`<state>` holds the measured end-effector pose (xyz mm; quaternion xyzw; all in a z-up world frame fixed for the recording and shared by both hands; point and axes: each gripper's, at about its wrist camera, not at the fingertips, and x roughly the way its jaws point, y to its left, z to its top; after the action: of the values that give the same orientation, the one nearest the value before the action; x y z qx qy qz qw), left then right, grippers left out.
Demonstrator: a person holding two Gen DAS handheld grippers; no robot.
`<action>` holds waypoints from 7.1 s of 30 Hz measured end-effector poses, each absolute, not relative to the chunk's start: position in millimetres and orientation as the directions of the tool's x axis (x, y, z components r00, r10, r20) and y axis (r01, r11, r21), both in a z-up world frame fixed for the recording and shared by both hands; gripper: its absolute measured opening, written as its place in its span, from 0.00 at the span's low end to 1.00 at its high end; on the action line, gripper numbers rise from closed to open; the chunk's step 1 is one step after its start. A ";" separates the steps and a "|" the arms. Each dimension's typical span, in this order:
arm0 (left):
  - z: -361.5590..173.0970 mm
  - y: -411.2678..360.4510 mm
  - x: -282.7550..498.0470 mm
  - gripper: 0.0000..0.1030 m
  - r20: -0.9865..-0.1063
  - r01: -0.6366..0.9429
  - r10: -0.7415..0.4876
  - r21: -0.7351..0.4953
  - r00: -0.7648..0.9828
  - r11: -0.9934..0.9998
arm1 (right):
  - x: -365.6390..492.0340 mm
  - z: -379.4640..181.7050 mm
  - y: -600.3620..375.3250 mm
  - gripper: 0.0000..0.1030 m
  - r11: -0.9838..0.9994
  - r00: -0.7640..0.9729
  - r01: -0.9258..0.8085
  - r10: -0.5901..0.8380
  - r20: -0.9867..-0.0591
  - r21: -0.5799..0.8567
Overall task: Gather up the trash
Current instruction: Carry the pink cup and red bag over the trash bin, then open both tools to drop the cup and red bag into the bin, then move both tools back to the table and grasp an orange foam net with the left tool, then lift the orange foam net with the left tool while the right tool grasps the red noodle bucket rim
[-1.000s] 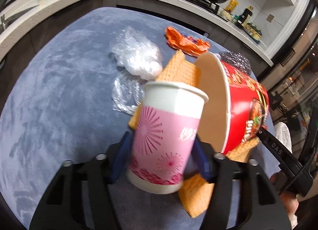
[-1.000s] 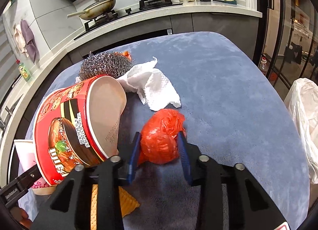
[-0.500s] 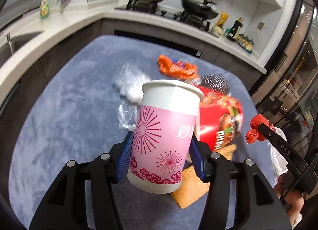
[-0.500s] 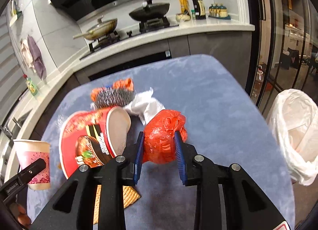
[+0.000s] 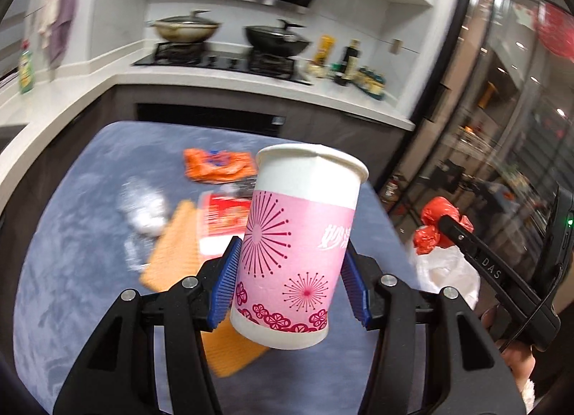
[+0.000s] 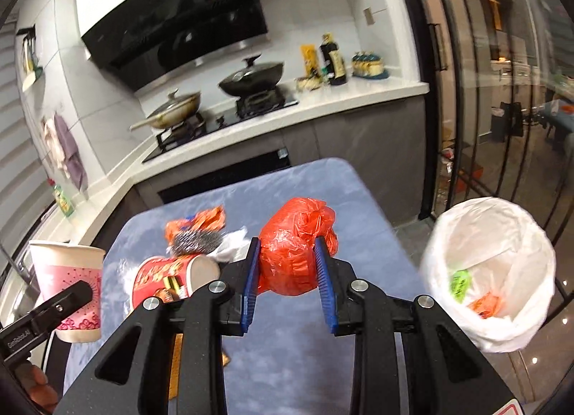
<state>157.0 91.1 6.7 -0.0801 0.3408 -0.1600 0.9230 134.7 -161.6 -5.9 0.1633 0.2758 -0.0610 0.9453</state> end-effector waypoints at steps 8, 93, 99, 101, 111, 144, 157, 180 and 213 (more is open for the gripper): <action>15.3 -2.6 153.0 0.49 -0.583 0.412 -0.462 -0.228 0.668 0.882 | 95.0 8.0 -233.6 0.27 0.906 0.845 0.331 -0.159 -0.511 0.265; -12.6 -114.4 184.8 0.77 -0.660 0.467 -0.459 -0.181 0.595 0.865 | 78.9 -11.0 -312.8 0.57 0.854 0.803 0.455 -0.271 -0.531 0.252; -11.9 -51.8 185.6 0.80 -0.669 0.403 -0.407 -0.172 0.622 0.899 | 91.8 -9.7 -274.3 0.57 0.889 0.815 0.388 -0.208 -0.540 0.243; -13.7 -31.3 183.0 0.81 -0.674 0.383 -0.392 -0.172 0.626 0.907 | 96.1 -8.9 -260.7 0.57 0.898 0.819 0.365 -0.184 -0.544 0.246; -40.0 70.8 162.8 0.87 -0.698 0.295 -0.296 -0.126 0.652 0.947 | 117.0 -10.0 -185.5 0.62 0.938 0.821 0.249 -0.072 -0.566 0.241; -135.7 145.1 168.0 0.30 -0.783 0.294 -0.382 -0.263 0.492 0.919 | 157.5 -58.4 -71.0 0.63 0.969 0.713 0.104 0.084 -0.696 0.224; -105.2 174.4 131.1 0.12 -0.767 0.263 -0.379 -0.279 0.518 0.924 | 155.7 -63.3 -42.4 0.63 0.973 0.696 0.041 0.136 -0.705 0.227; -63.1 260.2 131.4 0.11 -0.717 0.011 -0.225 -0.290 0.660 0.957 | 178.8 -70.9 -5.6 0.72 0.975 0.687 -0.018 0.174 -0.706 0.223; -66.2 217.2 134.7 0.11 -0.722 0.103 -0.302 -0.307 0.623 0.946 | 164.5 -107.5 -25.0 0.17 0.981 0.629 0.167 -0.025 -0.777 0.104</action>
<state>134.7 217.2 -66.2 -0.1188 0.4193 -0.1134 0.8929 164.5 -25.0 -107.5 0.0829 0.4273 -0.0532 0.8987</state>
